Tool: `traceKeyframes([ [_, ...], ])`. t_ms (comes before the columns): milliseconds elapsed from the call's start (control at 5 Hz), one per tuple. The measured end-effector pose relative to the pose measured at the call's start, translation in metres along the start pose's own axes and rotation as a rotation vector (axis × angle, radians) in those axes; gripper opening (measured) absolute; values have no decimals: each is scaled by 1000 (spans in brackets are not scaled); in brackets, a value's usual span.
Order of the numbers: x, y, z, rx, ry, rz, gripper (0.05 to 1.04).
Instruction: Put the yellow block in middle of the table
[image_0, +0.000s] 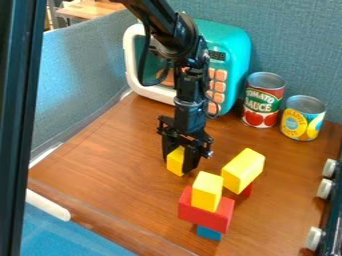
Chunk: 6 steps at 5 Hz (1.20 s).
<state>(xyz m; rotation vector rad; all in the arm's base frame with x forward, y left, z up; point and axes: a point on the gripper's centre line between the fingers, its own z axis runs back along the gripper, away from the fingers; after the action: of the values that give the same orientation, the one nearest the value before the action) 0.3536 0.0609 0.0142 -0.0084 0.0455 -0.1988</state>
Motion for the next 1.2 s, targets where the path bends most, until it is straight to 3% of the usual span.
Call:
traceKeyframes([
  [200, -3, -1, -3, -27, 34, 29, 776],
  [400, -8, -1, -3, -64, 53, 91, 999],
  [600, -7, -1, 29, -51, -5, 125, 1001],
  [800, -8, 0, 53, -7, -44, 132, 1000],
  [1000, -9, -16, 60, 44, -27, 70, 1000],
  [1200, -7, -24, 63, 38, -37, 44, 1000],
])
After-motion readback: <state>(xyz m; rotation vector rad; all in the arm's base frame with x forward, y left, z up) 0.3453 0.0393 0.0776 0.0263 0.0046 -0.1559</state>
